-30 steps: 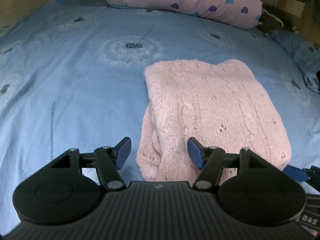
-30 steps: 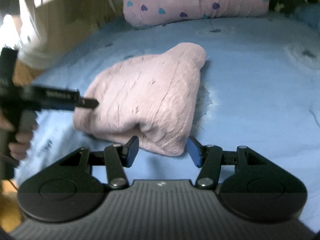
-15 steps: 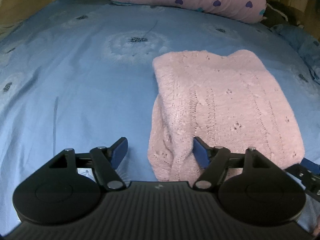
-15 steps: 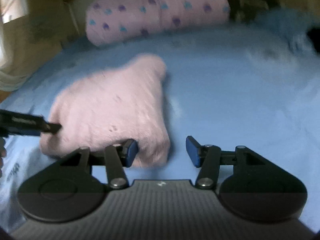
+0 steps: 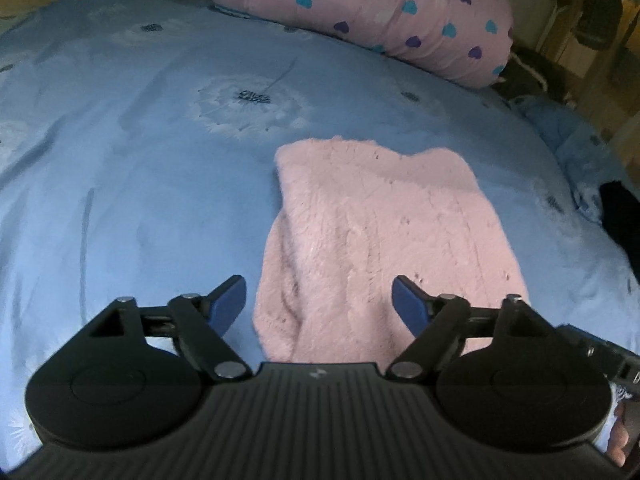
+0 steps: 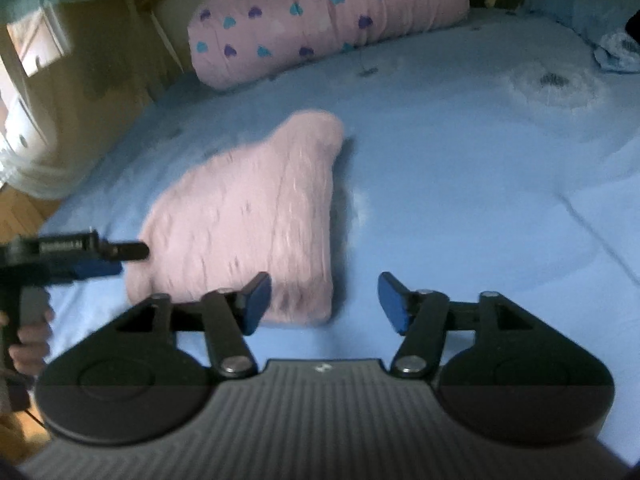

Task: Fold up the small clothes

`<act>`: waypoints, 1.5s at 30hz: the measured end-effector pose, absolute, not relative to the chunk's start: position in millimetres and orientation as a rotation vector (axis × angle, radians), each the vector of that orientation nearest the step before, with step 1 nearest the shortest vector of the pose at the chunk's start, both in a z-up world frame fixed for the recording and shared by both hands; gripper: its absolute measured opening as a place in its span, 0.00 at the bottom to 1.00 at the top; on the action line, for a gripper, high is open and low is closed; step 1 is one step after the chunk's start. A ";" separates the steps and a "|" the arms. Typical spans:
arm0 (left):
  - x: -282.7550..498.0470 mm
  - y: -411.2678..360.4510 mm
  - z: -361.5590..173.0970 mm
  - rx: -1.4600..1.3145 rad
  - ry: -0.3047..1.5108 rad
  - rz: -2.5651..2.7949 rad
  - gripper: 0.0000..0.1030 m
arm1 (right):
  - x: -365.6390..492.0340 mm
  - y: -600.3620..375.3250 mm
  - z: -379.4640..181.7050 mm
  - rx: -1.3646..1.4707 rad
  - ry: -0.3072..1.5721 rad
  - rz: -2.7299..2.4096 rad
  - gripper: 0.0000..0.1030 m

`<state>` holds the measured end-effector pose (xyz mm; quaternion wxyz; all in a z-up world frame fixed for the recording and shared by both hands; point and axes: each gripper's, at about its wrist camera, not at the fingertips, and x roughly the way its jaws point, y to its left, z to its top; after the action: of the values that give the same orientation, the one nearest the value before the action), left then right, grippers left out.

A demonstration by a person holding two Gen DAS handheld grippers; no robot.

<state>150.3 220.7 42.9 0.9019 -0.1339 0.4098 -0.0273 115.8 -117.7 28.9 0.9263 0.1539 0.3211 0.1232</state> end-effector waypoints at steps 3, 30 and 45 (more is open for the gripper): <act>158.8 218.0 38.6 -0.271 0.871 -0.042 0.84 | 131.1 -121.7 34.0 0.363 0.667 0.290 0.67; 183.3 226.4 -3.7 -0.425 0.907 -0.096 0.87 | 226.7 -101.3 -16.5 0.521 0.819 0.554 0.79; 176.1 224.1 -0.7 -0.454 0.847 -0.153 0.54 | 234.7 -89.8 -3.2 0.535 0.814 0.570 0.48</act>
<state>176.1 224.1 -0.7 0.8839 -0.2183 0.4070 -0.0735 234.7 -89.8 -3.2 0.8449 0.2537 0.3857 0.2701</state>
